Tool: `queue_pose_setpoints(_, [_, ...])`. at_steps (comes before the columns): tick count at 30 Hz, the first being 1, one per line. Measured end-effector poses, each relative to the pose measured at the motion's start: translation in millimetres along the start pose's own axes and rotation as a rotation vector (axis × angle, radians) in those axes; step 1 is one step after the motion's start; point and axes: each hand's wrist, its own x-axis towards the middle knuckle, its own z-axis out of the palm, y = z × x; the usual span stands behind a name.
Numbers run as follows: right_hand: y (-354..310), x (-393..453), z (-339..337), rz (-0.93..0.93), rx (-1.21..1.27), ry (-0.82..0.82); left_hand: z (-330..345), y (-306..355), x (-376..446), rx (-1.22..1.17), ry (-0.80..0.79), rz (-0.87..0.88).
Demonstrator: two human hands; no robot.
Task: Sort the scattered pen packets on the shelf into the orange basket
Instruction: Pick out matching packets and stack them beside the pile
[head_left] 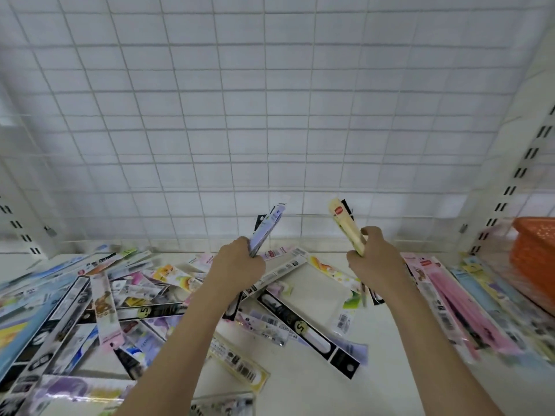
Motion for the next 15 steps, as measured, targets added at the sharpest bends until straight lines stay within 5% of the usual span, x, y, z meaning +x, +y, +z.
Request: queue_pose_setpoints(15, [27.7,15.9,6.9,0.021,-0.058,-0.119,36.6,1.6,20.6,0.395,-0.143,-0.022])
